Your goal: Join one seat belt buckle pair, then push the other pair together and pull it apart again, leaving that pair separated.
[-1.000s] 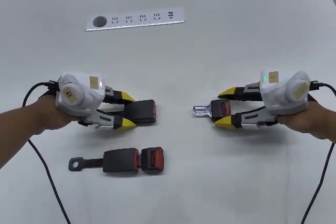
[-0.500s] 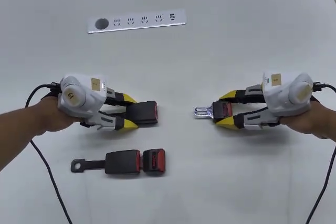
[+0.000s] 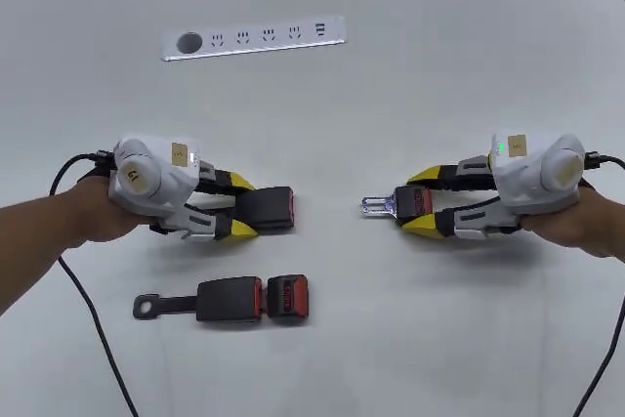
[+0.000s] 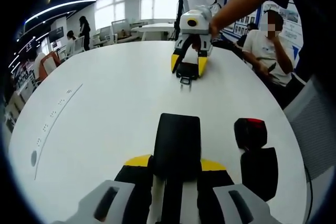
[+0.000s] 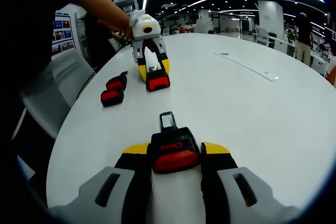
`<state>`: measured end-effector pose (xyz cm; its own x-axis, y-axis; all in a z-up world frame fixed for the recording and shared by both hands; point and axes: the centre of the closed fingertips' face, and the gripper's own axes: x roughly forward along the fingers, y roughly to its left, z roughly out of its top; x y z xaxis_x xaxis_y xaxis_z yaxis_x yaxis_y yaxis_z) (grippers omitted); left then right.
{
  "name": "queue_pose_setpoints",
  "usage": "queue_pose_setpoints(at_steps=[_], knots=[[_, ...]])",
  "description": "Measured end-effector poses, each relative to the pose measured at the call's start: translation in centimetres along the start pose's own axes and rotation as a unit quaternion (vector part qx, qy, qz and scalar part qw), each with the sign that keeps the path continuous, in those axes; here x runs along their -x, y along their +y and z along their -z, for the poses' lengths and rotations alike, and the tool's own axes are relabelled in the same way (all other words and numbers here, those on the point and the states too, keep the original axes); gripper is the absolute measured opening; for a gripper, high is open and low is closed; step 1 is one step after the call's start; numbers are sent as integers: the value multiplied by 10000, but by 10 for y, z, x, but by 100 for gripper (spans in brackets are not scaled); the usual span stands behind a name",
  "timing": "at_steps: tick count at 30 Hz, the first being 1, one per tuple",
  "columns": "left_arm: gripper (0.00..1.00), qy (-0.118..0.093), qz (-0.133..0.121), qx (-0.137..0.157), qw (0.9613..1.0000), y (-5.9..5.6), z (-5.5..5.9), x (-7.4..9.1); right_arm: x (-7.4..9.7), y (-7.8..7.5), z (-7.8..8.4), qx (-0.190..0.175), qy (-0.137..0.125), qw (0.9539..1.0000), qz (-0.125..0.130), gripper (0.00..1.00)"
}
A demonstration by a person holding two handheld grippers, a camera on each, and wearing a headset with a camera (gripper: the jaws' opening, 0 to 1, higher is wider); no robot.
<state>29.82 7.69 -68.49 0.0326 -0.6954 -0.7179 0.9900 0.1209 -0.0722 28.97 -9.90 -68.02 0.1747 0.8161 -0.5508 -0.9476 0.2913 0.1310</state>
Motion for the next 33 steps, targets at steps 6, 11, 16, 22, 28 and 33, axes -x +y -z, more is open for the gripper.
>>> queue_pose_setpoints(at_steps=[6,11,16,22,28,33], knots=[[33,-3,-4,7,10000,0,-1,0,-10,1,-5,32,-38,10000,-70,34],[33,5,-26,14,10000,-2,-3,-1,-19,1,-10,70,-85,9999,-104,34],[33,11,-29,16,10000,-2,-4,-1,-26,3,-13,70,-126,9998,-138,34],[33,48,-20,-15,10000,-2,-3,-1,-39,6,-19,111,-159,9996,-189,34],[33,73,9,-48,10000,-2,-3,-1,-50,11,-27,121,-197,9995,-213,34],[33,98,18,-82,9999,-1,-2,0,-56,15,-33,132,-245,9993,-234,34]])
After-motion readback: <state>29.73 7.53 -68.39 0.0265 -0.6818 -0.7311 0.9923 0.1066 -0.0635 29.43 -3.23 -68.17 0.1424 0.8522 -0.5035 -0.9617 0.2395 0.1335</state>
